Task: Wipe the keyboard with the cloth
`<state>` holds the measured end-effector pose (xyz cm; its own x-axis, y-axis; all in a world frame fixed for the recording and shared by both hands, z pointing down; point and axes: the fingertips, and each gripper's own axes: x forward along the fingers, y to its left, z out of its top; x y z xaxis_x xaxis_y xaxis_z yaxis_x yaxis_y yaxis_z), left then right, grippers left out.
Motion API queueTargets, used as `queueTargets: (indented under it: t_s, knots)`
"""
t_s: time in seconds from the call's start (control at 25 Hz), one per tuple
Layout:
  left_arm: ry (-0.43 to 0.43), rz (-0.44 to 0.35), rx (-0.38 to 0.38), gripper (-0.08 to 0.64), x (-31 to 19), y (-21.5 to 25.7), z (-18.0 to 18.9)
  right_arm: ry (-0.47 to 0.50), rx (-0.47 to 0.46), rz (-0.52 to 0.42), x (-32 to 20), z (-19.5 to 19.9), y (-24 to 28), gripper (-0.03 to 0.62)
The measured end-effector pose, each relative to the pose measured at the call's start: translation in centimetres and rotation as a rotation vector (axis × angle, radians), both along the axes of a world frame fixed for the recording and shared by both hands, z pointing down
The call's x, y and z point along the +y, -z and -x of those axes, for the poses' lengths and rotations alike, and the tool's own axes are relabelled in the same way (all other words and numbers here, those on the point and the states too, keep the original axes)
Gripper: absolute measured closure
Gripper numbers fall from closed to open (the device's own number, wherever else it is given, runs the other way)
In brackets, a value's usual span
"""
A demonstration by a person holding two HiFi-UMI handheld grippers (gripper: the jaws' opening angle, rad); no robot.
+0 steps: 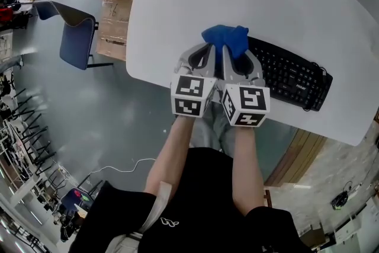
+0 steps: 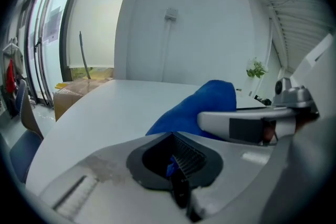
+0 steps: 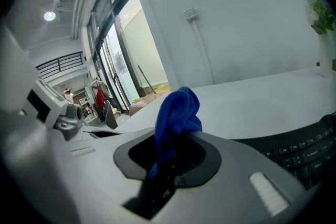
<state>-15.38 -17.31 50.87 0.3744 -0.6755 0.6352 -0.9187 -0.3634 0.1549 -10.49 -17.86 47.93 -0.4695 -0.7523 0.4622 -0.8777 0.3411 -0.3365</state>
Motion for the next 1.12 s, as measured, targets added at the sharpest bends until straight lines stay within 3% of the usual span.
queueTargets:
  t_s: [0.56,1.12]
  knots:
    - [-0.011,0.018,-0.069,0.563,0.3,-1.3,-1.9,0.002,0.01,0.039,0.8,-2.3,-1.9,0.518]
    - [-0.012,0.021,-0.07,0.563,0.8,-1.2,-4.4,0.002,0.024,0.045,1.5,-4.7,-2.0,0.517]
